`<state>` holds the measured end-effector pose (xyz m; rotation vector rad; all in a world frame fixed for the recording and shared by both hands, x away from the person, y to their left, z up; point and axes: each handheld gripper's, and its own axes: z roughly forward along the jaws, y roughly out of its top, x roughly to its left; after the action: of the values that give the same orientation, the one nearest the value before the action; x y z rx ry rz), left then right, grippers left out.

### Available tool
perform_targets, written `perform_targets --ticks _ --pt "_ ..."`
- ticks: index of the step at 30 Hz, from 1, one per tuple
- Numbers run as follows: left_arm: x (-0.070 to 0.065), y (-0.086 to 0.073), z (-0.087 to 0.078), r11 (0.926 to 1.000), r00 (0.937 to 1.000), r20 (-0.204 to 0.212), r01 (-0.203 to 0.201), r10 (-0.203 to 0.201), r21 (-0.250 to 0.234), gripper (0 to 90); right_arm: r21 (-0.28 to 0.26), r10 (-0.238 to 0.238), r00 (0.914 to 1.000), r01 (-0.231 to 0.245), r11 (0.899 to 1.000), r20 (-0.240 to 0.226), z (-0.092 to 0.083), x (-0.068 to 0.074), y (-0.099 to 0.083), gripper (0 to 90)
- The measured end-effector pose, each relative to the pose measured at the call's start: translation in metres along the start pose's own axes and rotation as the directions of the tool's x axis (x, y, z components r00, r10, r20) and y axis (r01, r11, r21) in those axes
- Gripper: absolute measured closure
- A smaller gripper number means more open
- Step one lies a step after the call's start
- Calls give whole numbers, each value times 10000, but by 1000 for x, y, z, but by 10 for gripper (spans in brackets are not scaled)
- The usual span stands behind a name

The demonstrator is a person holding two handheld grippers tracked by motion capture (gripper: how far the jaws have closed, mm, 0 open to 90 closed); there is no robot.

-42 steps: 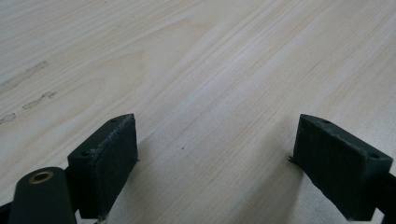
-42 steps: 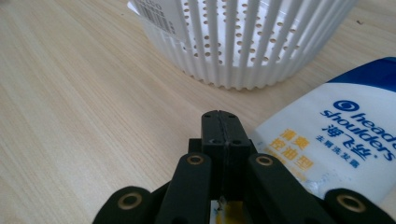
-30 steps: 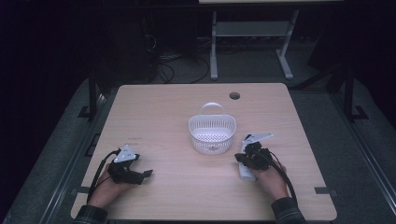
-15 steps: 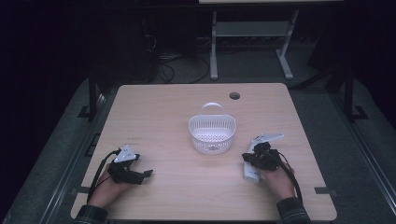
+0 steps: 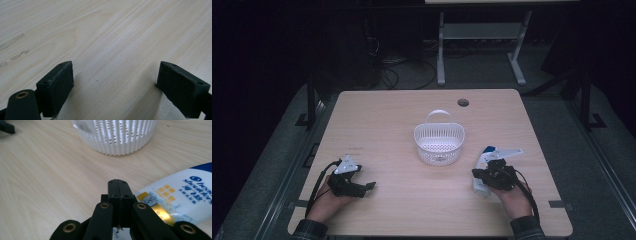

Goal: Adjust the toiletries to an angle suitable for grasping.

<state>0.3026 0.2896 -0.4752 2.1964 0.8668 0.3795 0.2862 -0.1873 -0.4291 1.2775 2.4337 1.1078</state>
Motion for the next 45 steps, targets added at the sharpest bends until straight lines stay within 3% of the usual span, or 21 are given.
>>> perform_targets --ticks 9,21,45 --pt "0 0 0 10000 10000 5 9 -9 20 131 139 -113 9998 115 9998 -167 -3 16 -13 897" --pt "0 1 0 10000 10000 24 -12 12 38 131 735 -308 9995 313 9968 -85 18 20 -12 897" --pt "0 1 0 10000 10000 23 -27 27 51 131 880 294 9993 -313 9956 218 -2 6 -31 897"
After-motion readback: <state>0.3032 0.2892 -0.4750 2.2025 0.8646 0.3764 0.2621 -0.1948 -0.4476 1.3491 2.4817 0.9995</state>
